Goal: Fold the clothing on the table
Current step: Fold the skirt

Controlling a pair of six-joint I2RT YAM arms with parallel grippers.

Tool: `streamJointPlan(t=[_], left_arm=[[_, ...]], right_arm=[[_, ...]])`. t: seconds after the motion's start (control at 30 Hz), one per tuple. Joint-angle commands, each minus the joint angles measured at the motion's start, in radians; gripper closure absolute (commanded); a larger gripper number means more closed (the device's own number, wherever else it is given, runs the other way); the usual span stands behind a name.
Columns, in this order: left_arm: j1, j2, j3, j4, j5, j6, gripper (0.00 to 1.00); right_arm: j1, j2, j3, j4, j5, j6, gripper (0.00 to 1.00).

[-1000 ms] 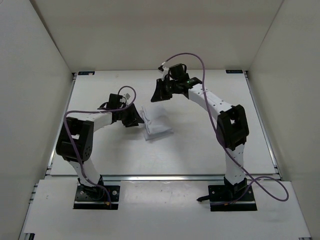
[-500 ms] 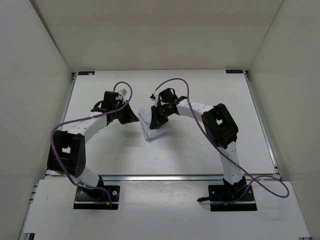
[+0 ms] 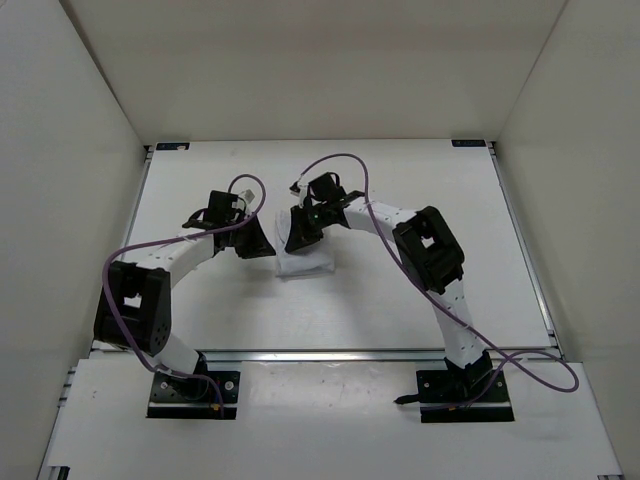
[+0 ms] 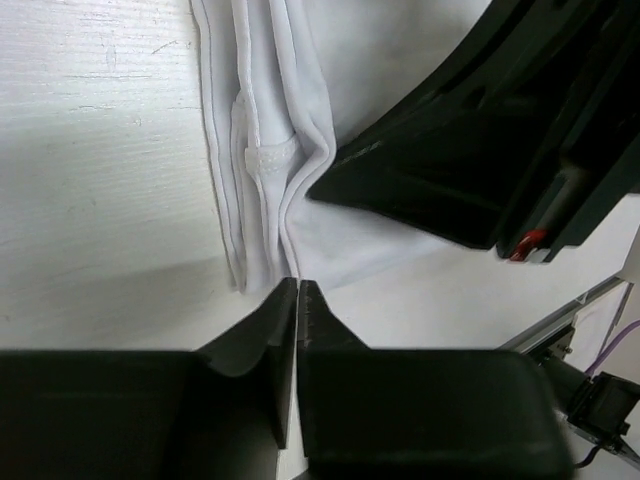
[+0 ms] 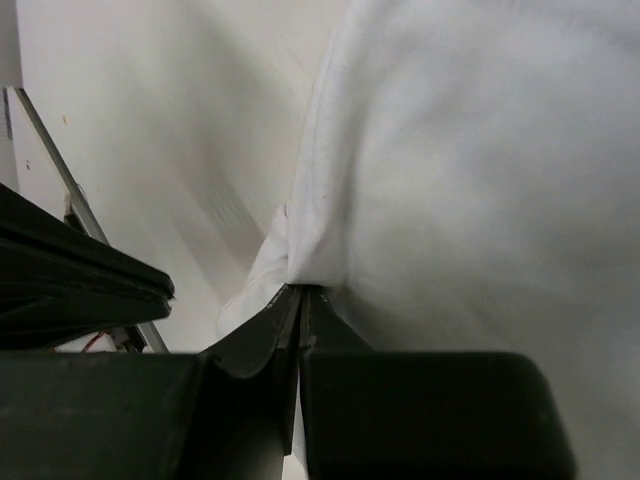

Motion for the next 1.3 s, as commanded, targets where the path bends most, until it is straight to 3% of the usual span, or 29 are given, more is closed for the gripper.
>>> streamJointPlan(t=[0.0,0.07,0.1,0.17,0.27,0.37,0.43,0.5,0.57,0.63,0.7,1.0,1.27], left_arm=[[0.012,-0.066,-0.003,-0.014,0.004,0.023,0.82],[0.006,-0.077,0.006,-0.026,-0.016,0.033,0.73],[-0.015,-0.072,0.011,-0.02,-0.022,0.041,0.64],[-0.041,-0.075,0.014,-0.016,-0.062,0.047,0.5],[-0.067,-0.061,0.034,-0.016,-0.057,0.052,0.37],[-0.077,-0.072,0.063,-0.001,-0.034,0.046,0.33],[-0.096,-0.089,0.066,0.044,-0.025,0.028,0.38],[-0.115,-0.094,0.048,0.087,-0.011,-0.002,0.52],[-0.132,-0.106,0.024,0.159,-0.003,-0.049,0.73],[-0.158,-0.1,-0.024,0.232,0.009,-0.113,0.87],[-0.164,-0.103,-0.099,0.308,0.013,-0.164,0.98],[-0.173,-0.025,-0.251,0.446,-0.057,-0.258,1.0],[-0.13,0.057,-0.211,0.369,-0.037,-0.194,1.0]], right_arm=[[-0.043,-0.014,0.137,-0.038,0.005,-0.005,1.0],[-0.061,-0.066,0.188,-0.088,0.06,-0.039,0.99],[-0.077,-0.097,0.191,-0.101,0.095,-0.047,0.95],[-0.112,-0.147,0.182,-0.113,0.135,-0.067,0.68],[-0.186,-0.216,0.13,-0.15,0.16,-0.073,0.51],[-0.236,-0.325,0.008,-0.161,0.218,-0.097,0.37],[-0.265,-0.428,-0.096,-0.127,0.243,-0.11,0.32],[-0.29,-0.5,-0.204,-0.087,0.234,-0.1,0.36],[-0.316,-0.58,-0.346,-0.005,0.193,-0.087,0.48],[-0.319,-0.624,-0.446,0.052,0.169,-0.062,0.8],[-0.306,-0.657,-0.521,0.086,0.145,-0.041,0.97],[-0.184,-0.677,-0.615,0.144,0.131,-0.033,1.0],[-0.246,-0.693,-0.643,0.124,0.131,-0.03,0.99]])
